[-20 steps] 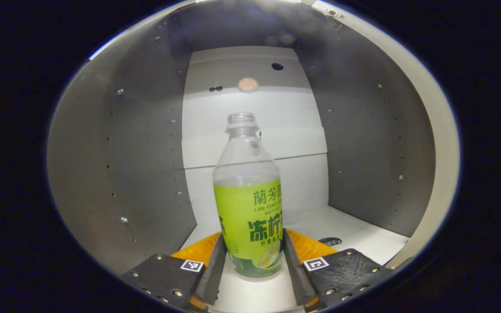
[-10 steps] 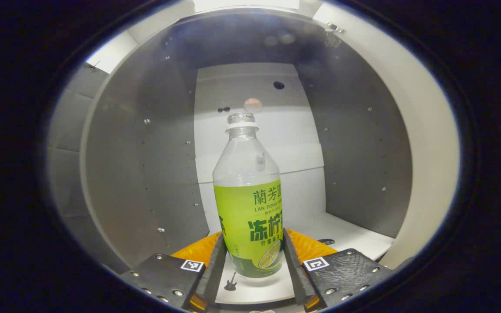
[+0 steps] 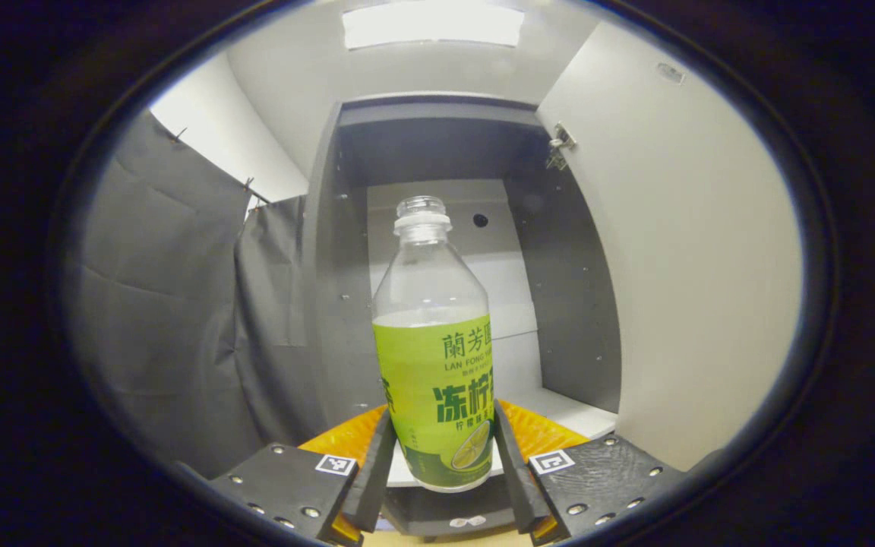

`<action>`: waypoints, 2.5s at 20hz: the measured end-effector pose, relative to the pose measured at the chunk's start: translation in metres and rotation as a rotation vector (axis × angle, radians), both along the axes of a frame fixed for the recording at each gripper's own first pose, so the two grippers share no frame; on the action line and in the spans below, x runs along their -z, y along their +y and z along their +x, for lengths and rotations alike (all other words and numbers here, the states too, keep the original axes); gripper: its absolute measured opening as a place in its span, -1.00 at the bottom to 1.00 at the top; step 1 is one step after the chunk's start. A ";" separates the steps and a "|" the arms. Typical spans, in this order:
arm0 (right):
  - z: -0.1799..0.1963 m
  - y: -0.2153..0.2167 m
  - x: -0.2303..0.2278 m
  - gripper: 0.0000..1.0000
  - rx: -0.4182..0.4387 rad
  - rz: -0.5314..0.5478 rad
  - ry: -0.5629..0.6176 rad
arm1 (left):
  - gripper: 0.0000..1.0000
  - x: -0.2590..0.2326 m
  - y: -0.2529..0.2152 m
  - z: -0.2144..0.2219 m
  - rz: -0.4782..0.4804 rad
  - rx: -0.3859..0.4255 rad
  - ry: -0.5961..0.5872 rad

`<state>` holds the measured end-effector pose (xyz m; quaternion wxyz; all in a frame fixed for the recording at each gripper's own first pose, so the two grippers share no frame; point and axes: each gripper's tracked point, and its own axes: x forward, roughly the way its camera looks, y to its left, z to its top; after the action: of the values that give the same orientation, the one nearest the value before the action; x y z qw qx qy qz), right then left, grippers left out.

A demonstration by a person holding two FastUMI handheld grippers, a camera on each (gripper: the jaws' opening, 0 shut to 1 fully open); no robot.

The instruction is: Open the cabinet door with the right hand, grasp the bottle in the cabinet with the left hand and place it on the coaster, then close the cabinet door with the right hand.

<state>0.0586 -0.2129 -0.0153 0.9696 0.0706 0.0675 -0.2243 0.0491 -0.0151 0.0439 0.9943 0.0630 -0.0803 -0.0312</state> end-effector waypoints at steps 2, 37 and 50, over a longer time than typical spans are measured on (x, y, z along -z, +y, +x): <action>-0.001 0.009 0.010 0.87 -0.002 0.012 0.026 | 0.25 0.004 0.011 -0.028 0.005 -0.004 -0.011; -0.065 0.013 0.248 0.92 -0.365 -0.264 0.644 | 0.45 0.373 0.031 -0.209 0.011 -0.423 0.213; -0.074 0.001 0.267 0.92 -0.342 -0.242 0.697 | 0.43 0.401 0.041 -0.210 -0.050 -0.482 0.238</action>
<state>-0.0152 -0.2122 -0.2821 0.9133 -0.1367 0.3760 -0.0765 -0.1610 0.0254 -0.3570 0.9767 0.0518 0.0535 0.2013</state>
